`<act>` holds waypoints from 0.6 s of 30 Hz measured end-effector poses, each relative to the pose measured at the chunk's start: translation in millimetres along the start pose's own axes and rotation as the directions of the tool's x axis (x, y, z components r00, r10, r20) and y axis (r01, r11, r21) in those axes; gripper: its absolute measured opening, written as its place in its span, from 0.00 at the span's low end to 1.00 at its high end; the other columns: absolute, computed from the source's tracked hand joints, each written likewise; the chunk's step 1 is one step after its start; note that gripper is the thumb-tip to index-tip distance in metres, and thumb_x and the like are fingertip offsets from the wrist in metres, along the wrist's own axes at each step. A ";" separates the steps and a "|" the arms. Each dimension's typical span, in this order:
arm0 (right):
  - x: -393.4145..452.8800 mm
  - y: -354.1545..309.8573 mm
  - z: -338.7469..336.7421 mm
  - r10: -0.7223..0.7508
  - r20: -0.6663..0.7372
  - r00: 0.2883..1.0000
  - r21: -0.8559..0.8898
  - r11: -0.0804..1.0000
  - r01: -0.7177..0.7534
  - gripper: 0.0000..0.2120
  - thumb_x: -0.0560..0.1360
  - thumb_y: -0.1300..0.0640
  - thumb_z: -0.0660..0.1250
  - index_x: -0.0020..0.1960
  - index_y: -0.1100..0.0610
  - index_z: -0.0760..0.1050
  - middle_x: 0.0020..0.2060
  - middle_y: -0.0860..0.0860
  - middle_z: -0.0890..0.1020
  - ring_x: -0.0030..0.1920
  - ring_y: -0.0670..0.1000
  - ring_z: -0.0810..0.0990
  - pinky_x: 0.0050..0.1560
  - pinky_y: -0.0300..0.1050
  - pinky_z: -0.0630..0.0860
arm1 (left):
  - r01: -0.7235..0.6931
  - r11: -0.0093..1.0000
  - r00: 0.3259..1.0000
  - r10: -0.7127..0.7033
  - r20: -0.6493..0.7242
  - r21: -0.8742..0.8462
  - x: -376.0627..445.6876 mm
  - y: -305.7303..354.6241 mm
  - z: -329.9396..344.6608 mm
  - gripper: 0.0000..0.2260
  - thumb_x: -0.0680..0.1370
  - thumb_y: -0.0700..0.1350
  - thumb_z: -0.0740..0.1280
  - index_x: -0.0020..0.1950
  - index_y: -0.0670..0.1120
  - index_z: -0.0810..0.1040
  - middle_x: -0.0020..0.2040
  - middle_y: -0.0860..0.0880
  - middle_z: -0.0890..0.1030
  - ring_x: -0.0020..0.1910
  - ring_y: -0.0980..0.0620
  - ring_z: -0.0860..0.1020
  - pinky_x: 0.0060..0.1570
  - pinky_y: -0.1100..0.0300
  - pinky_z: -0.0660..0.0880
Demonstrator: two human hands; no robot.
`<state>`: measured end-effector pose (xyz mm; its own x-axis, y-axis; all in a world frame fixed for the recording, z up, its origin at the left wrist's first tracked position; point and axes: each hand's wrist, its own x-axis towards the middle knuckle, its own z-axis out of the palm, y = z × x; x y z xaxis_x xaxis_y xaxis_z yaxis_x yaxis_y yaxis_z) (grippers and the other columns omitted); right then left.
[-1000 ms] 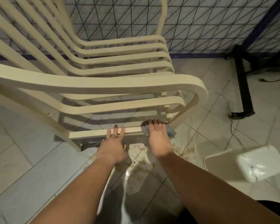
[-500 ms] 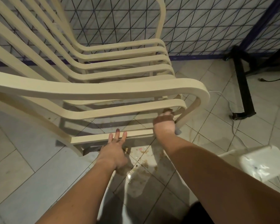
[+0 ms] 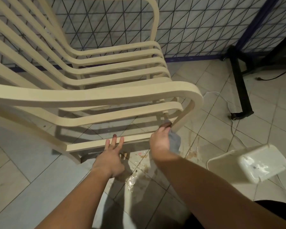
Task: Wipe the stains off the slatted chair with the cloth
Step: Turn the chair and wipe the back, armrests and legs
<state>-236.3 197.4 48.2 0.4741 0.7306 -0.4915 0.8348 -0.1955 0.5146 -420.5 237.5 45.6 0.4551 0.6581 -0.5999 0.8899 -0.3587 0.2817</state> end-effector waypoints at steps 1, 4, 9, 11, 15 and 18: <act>-3.7 -3.0 3.5 -0.005 -0.018 1.000 0.021 1.000 0.006 0.24 0.81 0.60 0.59 0.72 0.72 0.63 0.68 0.74 0.68 0.70 0.73 0.66 0.70 0.64 0.66 | 0.001 1.000 1.000 -0.001 -0.005 0.001 0.1 0.2 -0.2 0.48 0.73 0.38 0.64 0.82 0.60 0.38 0.81 0.54 0.33 0.81 0.49 0.36 0.77 0.43 0.60; -16.7 3.2 -1.7 -0.053 -0.120 0.991 0.252 0.964 0.082 0.22 0.79 0.68 0.58 0.72 0.73 0.62 0.70 0.74 0.65 0.71 0.71 0.64 0.70 0.61 0.68 | 0.010 1.000 1.000 -0.010 0.006 0.017 -1.3 2.7 -1.1 0.46 0.74 0.39 0.64 0.82 0.59 0.38 0.81 0.54 0.33 0.81 0.49 0.36 0.75 0.44 0.60; -66.2 34.2 34.3 -0.276 -0.376 0.885 0.338 0.848 0.408 0.32 0.78 0.72 0.55 0.78 0.71 0.43 0.78 0.68 0.50 0.78 0.65 0.52 0.77 0.56 0.58 | 0.029 1.000 1.000 -0.029 0.008 0.009 1.2 5.5 0.0 0.47 0.73 0.39 0.64 0.82 0.59 0.38 0.81 0.53 0.34 0.81 0.49 0.36 0.77 0.47 0.60; -79.3 43.4 43.1 -0.322 -0.548 0.772 0.192 0.850 0.490 0.30 0.77 0.72 0.53 0.77 0.73 0.48 0.77 0.69 0.52 0.78 0.65 0.52 0.77 0.57 0.57 | 0.040 0.999 0.999 -0.041 0.014 0.003 1.9 7.1 -0.6 0.47 0.73 0.38 0.65 0.82 0.59 0.38 0.81 0.53 0.34 0.81 0.49 0.36 0.78 0.47 0.59; -68.6 73.5 12.0 -0.421 -0.574 0.702 -0.206 0.904 0.373 0.28 0.80 0.63 0.58 0.77 0.69 0.55 0.77 0.66 0.53 0.78 0.65 0.49 0.77 0.61 0.40 | 0.056 0.998 0.998 -0.056 0.036 0.018 1.7 9.4 -1.8 0.47 0.74 0.39 0.64 0.82 0.59 0.38 0.82 0.52 0.34 0.81 0.47 0.37 0.78 0.46 0.57; -56.7 96.0 -5.5 -0.347 -0.383 0.856 -0.365 0.908 0.205 0.23 0.79 0.56 0.65 0.70 0.66 0.70 0.69 0.62 0.73 0.71 0.63 0.65 0.74 0.58 0.56 | 0.060 0.998 0.996 -0.061 0.060 0.023 2.7 8.5 -4.4 0.46 0.74 0.39 0.63 0.82 0.58 0.38 0.82 0.52 0.34 0.81 0.46 0.37 0.78 0.44 0.57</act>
<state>-184.6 140.8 129.3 0.0083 0.9439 -0.3300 0.7534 0.2111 0.6228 -411.6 239.1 49.6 0.3973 0.6381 -0.6596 0.9146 -0.3341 0.2277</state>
